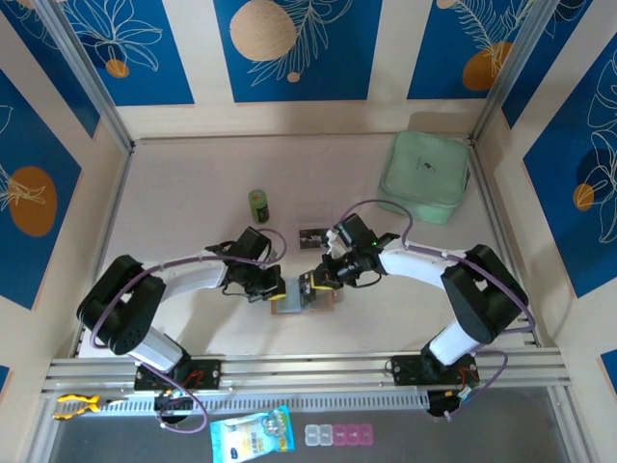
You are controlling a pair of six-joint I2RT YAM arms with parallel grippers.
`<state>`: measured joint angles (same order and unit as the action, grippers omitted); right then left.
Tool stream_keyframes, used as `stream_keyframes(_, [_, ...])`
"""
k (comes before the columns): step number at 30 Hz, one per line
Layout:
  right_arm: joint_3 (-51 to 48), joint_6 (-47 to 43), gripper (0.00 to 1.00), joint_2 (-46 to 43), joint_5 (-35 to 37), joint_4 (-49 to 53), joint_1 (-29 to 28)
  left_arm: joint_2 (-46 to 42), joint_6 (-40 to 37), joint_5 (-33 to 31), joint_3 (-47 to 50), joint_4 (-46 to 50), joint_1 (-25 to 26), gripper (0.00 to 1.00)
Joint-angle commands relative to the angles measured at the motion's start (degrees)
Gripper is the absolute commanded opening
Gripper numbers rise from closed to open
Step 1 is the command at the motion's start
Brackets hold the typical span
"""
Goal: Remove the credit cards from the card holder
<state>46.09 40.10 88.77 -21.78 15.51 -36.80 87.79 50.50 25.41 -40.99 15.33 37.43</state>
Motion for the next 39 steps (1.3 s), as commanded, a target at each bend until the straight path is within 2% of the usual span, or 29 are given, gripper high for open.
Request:
stream_keyframes(1, [2.73,-7.37,0.05,-3.32,1.04,6.45,0.74,-1.64,-0.38,-0.02,-1.14,1.47,0.31,0.08])
stream_keyframes(5, [6.8,-18.45,0.04,-5.15,3.69,13.8,1.11,-2.41,-0.65,0.58,-2.31,1.41,0.21,0.11])
stream_keyframes(10, [13.41,-37.8,0.02,-6.4,8.6,25.76,3.4,-4.08,-0.93,0.25,-2.65,1.15,-0.52,0.13])
stream_keyframes(15, [21.58,-57.03,0.0,-4.73,10.35,32.98,7.32,-6.01,-1.71,-0.03,-2.25,0.39,-2.28,0.14])
stream_keyframes(18, [25.08,-70.36,0.0,-3.47,14.89,35.49,6.33,-7.08,-1.99,-0.37,-1.84,0.53,-3.53,0.16])
stream_keyframes(22, [30.71,-81.81,0.0,0.7,19.33,37.74,5.75,-9.2,-1.9,-0.97,-0.65,0.75,-4.81,0.16])
stream_keyframes(28, [40.88,-91.36,0.0,10.4,22.48,42.16,5.03,-12.19,-1.76,-1.24,1.91,0.96,-6.7,0.17])
stream_keyframes(39, [55.71,-95.59,0.0,25.46,24.77,46.9,4.47,-15.27,-1.81,-1.07,4.32,1.89,-8.95,0.18])
